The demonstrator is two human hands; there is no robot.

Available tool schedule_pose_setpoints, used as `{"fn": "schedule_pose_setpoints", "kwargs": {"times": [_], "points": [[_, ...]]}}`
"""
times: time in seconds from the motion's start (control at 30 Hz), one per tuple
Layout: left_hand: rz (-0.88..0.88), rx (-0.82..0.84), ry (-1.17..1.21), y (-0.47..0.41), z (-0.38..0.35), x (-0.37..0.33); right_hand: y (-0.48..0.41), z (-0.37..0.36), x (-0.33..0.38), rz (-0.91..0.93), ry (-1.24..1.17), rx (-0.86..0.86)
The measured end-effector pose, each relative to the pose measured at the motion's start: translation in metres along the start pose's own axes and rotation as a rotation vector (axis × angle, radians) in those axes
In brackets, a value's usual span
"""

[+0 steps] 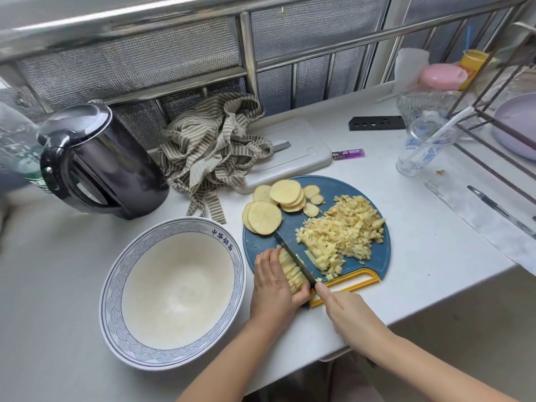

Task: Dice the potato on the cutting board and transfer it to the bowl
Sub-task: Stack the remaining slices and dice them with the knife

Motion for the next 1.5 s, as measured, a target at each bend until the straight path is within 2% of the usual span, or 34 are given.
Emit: {"fn": "schedule_pose_setpoints", "kwargs": {"times": [0.2, 0.5, 0.57, 0.67, 0.73, 0.8, 0.93, 1.0, 1.13, 1.3, 1.5], "points": [[0.011, 0.001, -0.035, -0.001, -0.001, 0.0, -0.007, 0.006, -0.002, -0.033, -0.017, 0.04], [0.031, -0.033, -0.087, -0.001, 0.001, -0.006, 0.004, 0.008, -0.008, 0.012, 0.131, 0.064], [0.022, -0.045, -0.095, -0.002, 0.0, -0.006, 0.006, 0.003, -0.011, 0.038, 0.266, 0.032], [0.028, -0.014, -0.147, 0.0, 0.0, -0.006, 0.011, 0.002, -0.012, 0.067, 0.596, -0.007], [0.03, 0.0, -0.156, 0.0, -0.001, -0.005, 0.012, 0.002, -0.017, 0.087, 0.665, -0.012], [0.024, -0.014, -0.132, 0.0, 0.0, -0.004, 0.013, 0.005, -0.019, 0.077, 0.574, -0.045], [0.01, -0.048, -0.079, 0.0, 0.001, -0.006, 0.003, 0.018, -0.021, -0.104, -0.11, -0.004], [0.019, -0.038, -0.062, 0.0, 0.002, -0.007, 0.0, 0.024, -0.021, -0.151, -0.261, 0.036], [0.035, -0.011, -0.017, 0.001, 0.001, -0.003, -0.001, 0.025, -0.021, -0.163, -0.33, 0.078], [0.011, 0.017, 0.068, 0.001, 0.001, 0.003, -0.001, 0.012, -0.018, -0.072, -0.156, -0.001], [-0.066, 0.018, 0.109, 0.002, 0.006, 0.012, -0.001, 0.003, -0.01, -0.022, -0.111, 0.008]]}}
Point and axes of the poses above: each hand's wrist, its own y-axis away from the middle knuckle, its own z-axis out of the back of the hand, x = y × z, the point moved 1 cm from there along -y, towards the middle knuckle, and after that the axes turned 3 degrees about z, right-handed, at the moved point
